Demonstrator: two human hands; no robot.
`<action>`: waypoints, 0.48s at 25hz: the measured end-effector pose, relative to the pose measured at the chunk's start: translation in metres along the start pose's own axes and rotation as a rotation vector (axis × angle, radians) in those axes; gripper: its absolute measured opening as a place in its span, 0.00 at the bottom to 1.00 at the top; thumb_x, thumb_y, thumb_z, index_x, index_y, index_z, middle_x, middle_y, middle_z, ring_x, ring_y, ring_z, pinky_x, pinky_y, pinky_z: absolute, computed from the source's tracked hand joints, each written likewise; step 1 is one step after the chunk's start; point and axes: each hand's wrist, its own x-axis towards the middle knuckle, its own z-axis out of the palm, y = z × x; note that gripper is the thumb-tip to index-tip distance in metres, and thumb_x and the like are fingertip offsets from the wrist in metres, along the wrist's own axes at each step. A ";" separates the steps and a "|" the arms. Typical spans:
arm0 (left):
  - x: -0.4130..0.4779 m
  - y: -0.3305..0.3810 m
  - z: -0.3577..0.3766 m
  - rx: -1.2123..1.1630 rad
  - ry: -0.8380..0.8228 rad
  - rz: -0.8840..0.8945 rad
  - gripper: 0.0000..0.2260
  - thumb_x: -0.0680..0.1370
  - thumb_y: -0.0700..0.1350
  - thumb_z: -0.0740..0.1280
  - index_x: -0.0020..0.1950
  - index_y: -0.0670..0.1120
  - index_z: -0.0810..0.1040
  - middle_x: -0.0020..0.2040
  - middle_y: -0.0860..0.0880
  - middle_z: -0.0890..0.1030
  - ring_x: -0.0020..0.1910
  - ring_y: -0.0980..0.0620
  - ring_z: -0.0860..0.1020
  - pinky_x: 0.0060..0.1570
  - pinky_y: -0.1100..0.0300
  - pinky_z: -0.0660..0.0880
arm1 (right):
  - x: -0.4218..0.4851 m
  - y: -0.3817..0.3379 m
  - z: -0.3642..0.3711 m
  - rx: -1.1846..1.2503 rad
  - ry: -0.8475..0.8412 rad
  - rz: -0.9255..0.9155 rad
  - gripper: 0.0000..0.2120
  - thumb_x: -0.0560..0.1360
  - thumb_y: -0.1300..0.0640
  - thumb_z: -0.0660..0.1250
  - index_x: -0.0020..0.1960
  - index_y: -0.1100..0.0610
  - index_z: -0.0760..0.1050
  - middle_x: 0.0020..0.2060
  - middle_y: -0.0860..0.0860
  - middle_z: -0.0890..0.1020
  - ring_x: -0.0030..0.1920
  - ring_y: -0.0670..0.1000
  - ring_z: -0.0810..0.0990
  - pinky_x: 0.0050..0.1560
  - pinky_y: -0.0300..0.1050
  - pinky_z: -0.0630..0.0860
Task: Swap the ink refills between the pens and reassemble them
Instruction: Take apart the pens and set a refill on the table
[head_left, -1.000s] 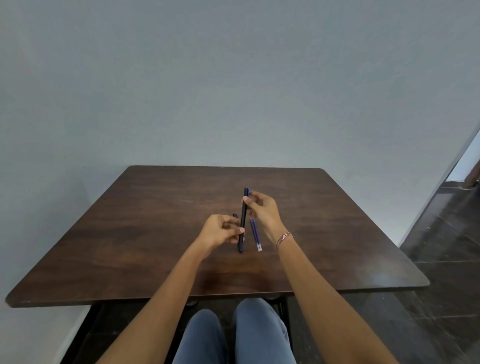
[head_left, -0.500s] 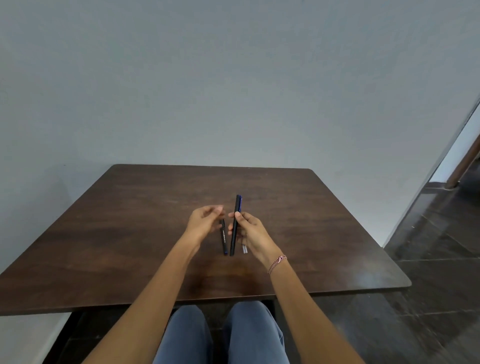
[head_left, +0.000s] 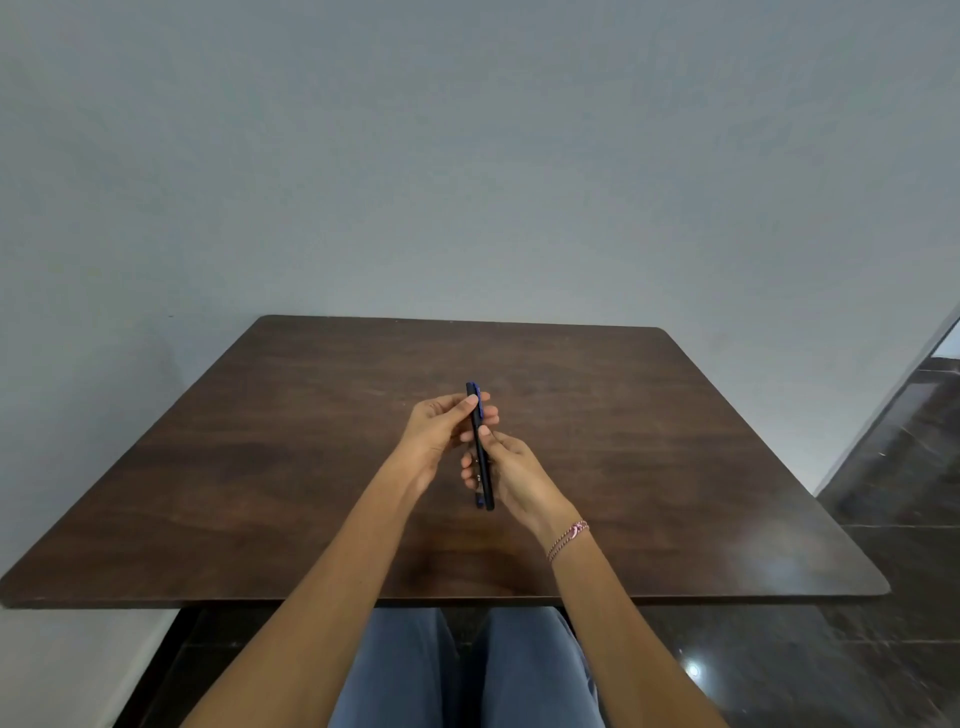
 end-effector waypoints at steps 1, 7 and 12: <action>0.002 0.000 0.000 -0.021 0.000 0.008 0.09 0.79 0.40 0.62 0.54 0.39 0.80 0.44 0.45 0.85 0.44 0.51 0.84 0.41 0.63 0.79 | 0.001 0.002 0.001 0.026 0.001 0.020 0.13 0.82 0.53 0.54 0.48 0.57 0.75 0.32 0.51 0.77 0.31 0.47 0.76 0.37 0.41 0.75; 0.008 -0.003 -0.006 -0.126 -0.062 -0.010 0.09 0.80 0.39 0.59 0.57 0.40 0.77 0.47 0.43 0.84 0.46 0.50 0.84 0.35 0.67 0.77 | 0.012 0.004 0.010 0.093 0.041 0.061 0.12 0.83 0.56 0.53 0.45 0.58 0.71 0.29 0.49 0.68 0.26 0.44 0.66 0.29 0.36 0.68; 0.014 -0.006 -0.013 -0.037 -0.013 0.027 0.08 0.80 0.40 0.59 0.54 0.42 0.77 0.43 0.48 0.85 0.39 0.56 0.83 0.34 0.67 0.76 | 0.021 0.006 0.024 0.174 0.040 0.070 0.12 0.83 0.57 0.52 0.43 0.58 0.69 0.27 0.48 0.65 0.22 0.42 0.63 0.25 0.34 0.62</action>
